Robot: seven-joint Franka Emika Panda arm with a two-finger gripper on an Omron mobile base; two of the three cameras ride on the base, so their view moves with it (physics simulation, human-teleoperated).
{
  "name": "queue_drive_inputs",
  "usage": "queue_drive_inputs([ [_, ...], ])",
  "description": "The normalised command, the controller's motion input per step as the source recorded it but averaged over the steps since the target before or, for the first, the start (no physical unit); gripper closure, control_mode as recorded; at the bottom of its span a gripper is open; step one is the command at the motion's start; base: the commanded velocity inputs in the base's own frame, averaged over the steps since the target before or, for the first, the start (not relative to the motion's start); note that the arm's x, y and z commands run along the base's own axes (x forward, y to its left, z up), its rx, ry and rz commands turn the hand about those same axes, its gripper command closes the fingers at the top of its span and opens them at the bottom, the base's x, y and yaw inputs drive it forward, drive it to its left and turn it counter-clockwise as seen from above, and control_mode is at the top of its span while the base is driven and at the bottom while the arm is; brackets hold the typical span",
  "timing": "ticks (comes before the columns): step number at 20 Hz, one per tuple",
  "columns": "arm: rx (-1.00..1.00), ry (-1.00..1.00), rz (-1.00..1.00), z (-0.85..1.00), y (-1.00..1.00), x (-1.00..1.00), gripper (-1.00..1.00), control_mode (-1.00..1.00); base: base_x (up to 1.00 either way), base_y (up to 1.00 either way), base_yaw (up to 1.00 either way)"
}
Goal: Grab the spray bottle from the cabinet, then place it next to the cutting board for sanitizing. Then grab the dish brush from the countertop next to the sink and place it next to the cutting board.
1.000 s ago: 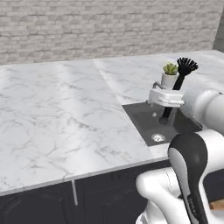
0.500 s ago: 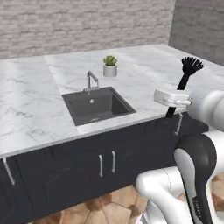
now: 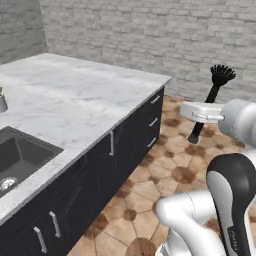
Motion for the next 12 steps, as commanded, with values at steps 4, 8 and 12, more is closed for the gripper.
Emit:
queue_drive_inputs([
  [4, 0.00, 0.00, 0.00, 0.00, 0.00, 0.00, 1.00, 1.00, 0.00, 0.00, -1.00],
  [8, 0.00, 0.00, 0.00, 0.00, 0.00, 0.00, 1.00, 1.00, 0.12, 0.24, -0.95],
  [12, 0.00, 0.00, 0.00, 0.00, 0.00, 0.00, 1.00, 1.00, 0.63, 0.73, -0.75],
])
